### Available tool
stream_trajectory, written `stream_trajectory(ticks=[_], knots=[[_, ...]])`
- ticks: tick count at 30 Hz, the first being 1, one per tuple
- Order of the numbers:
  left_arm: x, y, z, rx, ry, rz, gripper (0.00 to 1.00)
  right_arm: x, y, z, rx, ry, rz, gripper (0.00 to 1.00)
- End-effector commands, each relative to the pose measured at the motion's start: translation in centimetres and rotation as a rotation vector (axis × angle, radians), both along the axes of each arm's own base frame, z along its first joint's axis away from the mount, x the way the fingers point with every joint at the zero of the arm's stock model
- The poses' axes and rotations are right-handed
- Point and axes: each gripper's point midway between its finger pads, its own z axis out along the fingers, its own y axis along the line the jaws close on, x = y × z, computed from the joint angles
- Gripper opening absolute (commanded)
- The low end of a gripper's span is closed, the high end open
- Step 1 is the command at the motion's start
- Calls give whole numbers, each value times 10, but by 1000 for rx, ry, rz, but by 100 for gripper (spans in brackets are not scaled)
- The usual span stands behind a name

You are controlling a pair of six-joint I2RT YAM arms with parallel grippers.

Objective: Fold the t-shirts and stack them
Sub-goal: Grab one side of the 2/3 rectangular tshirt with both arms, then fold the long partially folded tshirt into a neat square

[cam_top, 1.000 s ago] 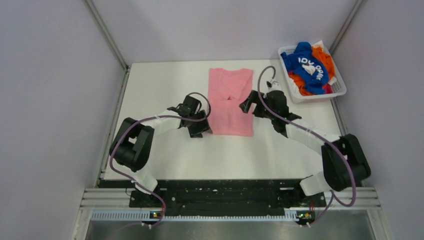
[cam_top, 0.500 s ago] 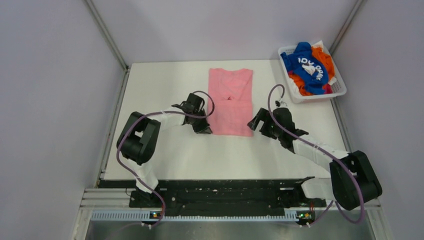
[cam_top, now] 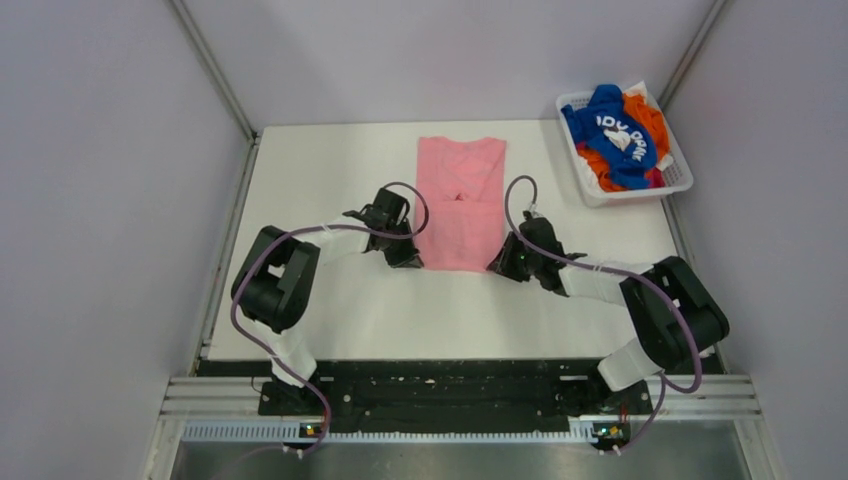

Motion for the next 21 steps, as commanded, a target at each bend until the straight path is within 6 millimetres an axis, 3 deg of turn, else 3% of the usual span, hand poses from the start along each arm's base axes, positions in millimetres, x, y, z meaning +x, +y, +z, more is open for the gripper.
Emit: stream_trajectory(ticks=[1,6,9,12,15,18,21], knots=[[-14,30,-18,142,26,24,0,-8,3,-10,-48,39,10,20],[-25,37,-12,148,7,27,0,-15,2,-3,-45,24,30,0],[-42,46,-8,160,-8,14,0,-34,10,8,-19,11,135,0],[-71,48,1,132,2,-12,0,-68,20,15,-35,27,278,0],[-107,55,15,137,11,-21,0,-112,37,33,57,39,431,0],[-135,63,42,153,-40,-10,0,-159,48,63,194,36,582,0],[-156,59,77,71,-115,-45,0,-192,50,94,312,22,688,0]])
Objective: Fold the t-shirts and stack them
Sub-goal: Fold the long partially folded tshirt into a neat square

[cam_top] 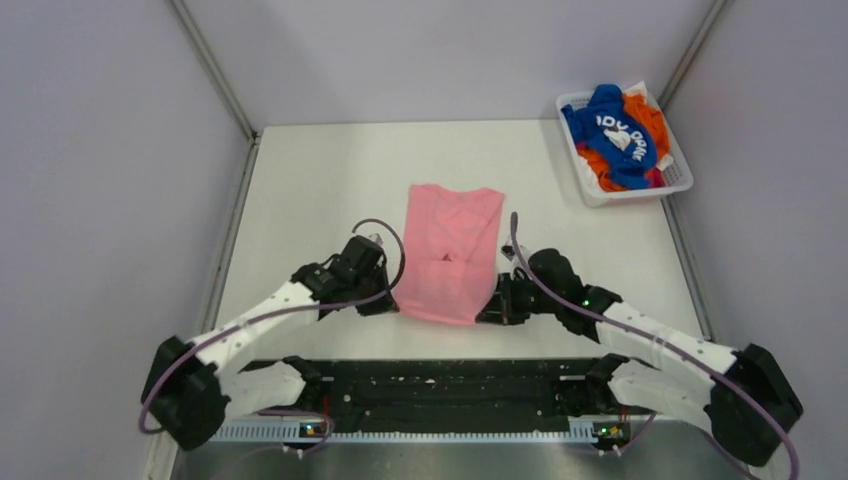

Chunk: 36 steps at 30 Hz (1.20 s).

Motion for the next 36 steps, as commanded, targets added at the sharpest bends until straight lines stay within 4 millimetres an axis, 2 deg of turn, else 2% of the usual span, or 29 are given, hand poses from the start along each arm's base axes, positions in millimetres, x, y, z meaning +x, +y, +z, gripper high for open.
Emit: stream_trajectory(ticks=[1,4,8,11,19,23,28,36], knots=[[-32,8,46,-58,-81,-11,0,-64,5,44,178,54,238,0],[-41,5,79,-149,-156,-41,0,-76,5,69,259,39,273,0],[-34,3,114,-214,-278,-50,0,-69,5,95,296,-42,247,0],[-19,-2,132,-219,-349,-60,0,-46,-2,98,232,-106,153,0],[49,-9,172,-101,-539,13,0,16,-21,101,151,-155,-21,0],[79,-17,179,-76,-584,30,0,48,-35,100,107,-188,-110,0],[113,-31,182,-115,-621,13,0,76,-45,98,104,-199,-197,0],[175,-34,153,-82,-557,26,0,110,-56,83,83,-170,-274,0]])
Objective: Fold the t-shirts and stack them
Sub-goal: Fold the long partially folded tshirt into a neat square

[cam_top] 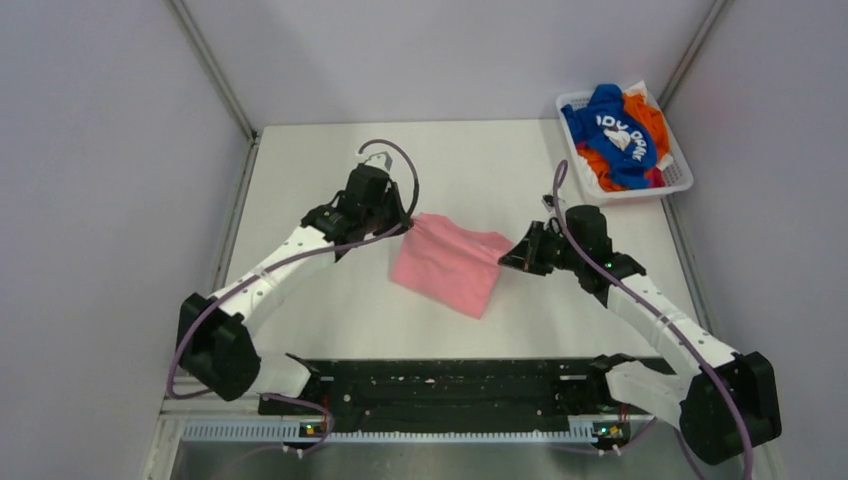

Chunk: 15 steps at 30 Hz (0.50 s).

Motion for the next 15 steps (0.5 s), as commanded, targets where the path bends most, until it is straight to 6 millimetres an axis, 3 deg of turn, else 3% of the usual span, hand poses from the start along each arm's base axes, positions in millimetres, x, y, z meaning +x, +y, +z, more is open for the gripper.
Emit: stream_trajectory(ticks=[1,11,15], knots=[[51,-5,21,-28,-102,8,0,35,-9,13,1,-75,-67,0],[109,-10,-38,107,36,46,0,96,-21,-16,-3,-102,-191,1],[130,-13,-63,137,109,41,27,133,-29,-27,-13,-139,-230,14]])
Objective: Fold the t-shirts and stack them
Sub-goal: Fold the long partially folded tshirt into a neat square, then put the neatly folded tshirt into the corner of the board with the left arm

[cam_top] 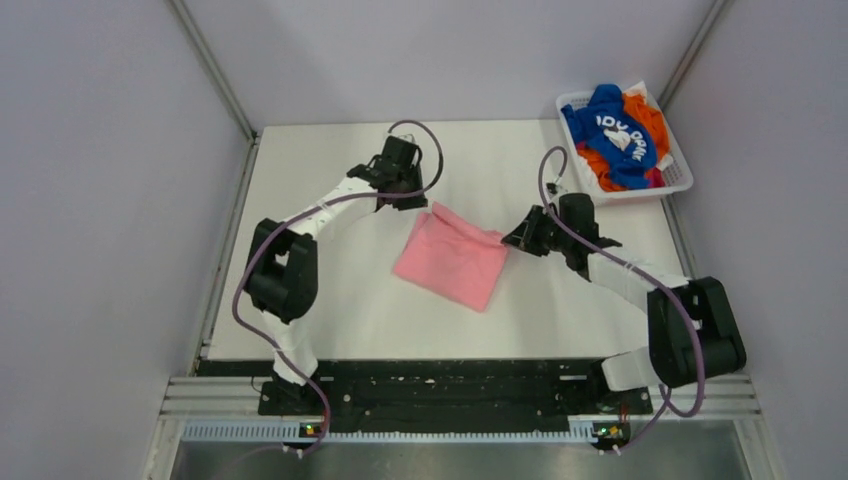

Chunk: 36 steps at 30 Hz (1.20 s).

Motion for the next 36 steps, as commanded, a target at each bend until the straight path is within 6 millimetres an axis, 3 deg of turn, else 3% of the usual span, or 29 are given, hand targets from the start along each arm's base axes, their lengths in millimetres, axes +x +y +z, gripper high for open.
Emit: stream_trajectory(ticks=[1,2,5,6,13,17,21,27,29,30,31,32,36], knots=[[36,11,0,37,-7,35,39,65,-13,20,5,-147,-74,23],[40,10,-1,32,2,32,52,72,-14,21,10,-147,-75,36],[43,16,-2,46,22,39,77,87,-20,25,-7,-154,-112,93],[42,18,-5,53,26,43,78,86,-20,28,-2,-160,-118,98],[-5,7,-48,-15,168,-86,81,56,-41,31,-37,-168,-210,99],[-19,-3,-66,-65,220,-147,80,38,-57,33,-84,-174,-269,99],[-19,-9,-87,-71,260,-175,75,27,-65,43,-102,-197,-290,99],[-13,-26,-100,-83,289,-217,54,20,-72,48,-120,-223,-312,99],[-10,-31,-101,-69,287,-229,42,19,-73,49,-126,-228,-313,99],[-8,-32,-103,-54,286,-227,28,19,-74,49,-130,-228,-315,99],[-4,-29,-104,-22,281,-206,6,19,-75,48,-135,-228,-318,99],[0,-23,-106,30,272,-171,0,19,-76,47,-143,-225,-324,99],[20,31,-98,219,204,53,0,20,-85,45,-175,-230,-360,99]])
